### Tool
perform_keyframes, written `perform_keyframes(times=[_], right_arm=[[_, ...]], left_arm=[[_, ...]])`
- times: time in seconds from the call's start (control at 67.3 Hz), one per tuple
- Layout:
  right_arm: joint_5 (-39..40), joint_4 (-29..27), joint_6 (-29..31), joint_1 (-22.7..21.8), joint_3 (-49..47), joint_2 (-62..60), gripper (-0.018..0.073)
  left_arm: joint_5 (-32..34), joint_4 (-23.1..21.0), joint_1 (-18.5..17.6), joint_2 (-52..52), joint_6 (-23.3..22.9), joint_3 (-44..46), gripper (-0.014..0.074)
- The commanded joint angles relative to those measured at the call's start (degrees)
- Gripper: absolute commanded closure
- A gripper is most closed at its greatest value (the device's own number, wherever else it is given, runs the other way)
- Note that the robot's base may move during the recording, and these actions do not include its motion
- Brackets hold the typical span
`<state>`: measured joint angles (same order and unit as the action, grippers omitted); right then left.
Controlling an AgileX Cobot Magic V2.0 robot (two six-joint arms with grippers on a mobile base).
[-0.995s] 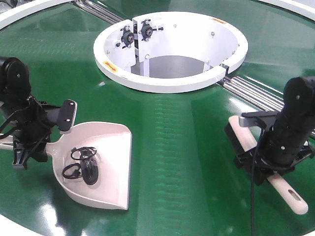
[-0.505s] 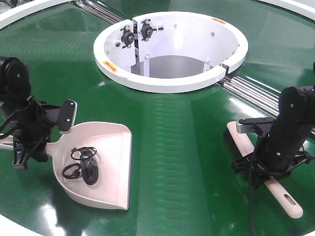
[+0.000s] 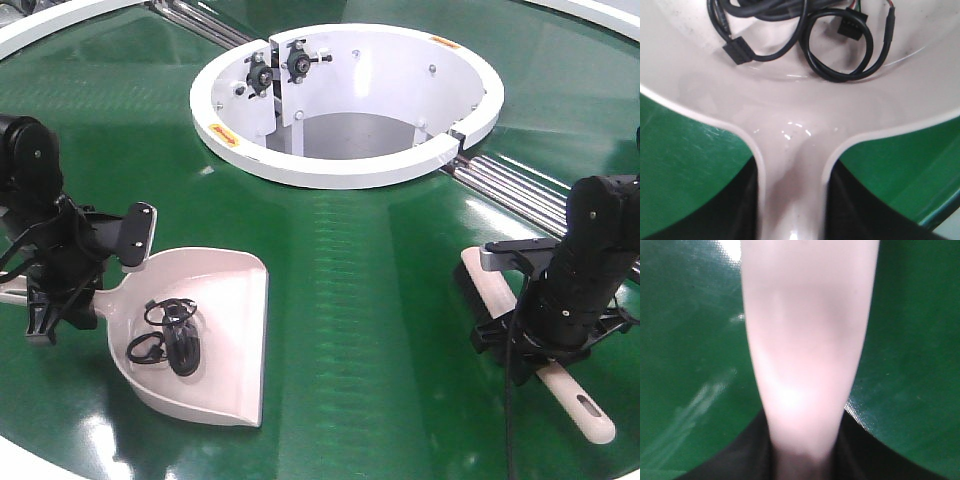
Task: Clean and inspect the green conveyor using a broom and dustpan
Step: 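Carry the brush back and lower it onto the belt with the right gripper, then open both grippers, releasing the brush and dustpan, and lift away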
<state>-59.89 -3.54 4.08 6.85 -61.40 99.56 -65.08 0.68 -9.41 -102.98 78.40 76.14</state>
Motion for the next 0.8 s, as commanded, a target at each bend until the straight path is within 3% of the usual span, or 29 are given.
perform_keyframes(times=[0.0, 0.134, 0.297, 0.386, 0.638, 0.787], right_arm=[[-0.6, -0.1, 0.5, -0.3, -1.1, -2.1, 0.0512], [-1.1, -0.1, 0.5, -0.3, -1.1, -2.1, 0.047], [-1.6, -0.1, 0.5, -0.3, -1.1, -2.1, 0.0373], [-2.0, -0.1, 0.5, -0.3, -1.1, -2.1, 0.0297], [-2.2, 0.0, 0.5, -0.3, -1.1, -2.4, 0.0093], [-2.2, -0.1, 0.5, -0.3, -1.1, -3.1, 0.0032]], left_arm=[[-0.7, -1.4, -0.3, 2.8, -0.6, 1.6, 0.0598], [-2.2, -1.4, -0.3, 2.8, -1.1, 1.6, 0.0578], [-2.0, -1.4, -0.2, 2.8, -7.2, 1.6, 0.0524], [-0.9, -1.4, -0.2, 2.8, -7.7, 1.6, 0.0472], [-0.5, -1.5, -0.2, 2.8, -8.3, 1.6, 0.0225], [-0.4, -1.9, -0.2, 2.8, -14.8, 1.6, 0.0063]])
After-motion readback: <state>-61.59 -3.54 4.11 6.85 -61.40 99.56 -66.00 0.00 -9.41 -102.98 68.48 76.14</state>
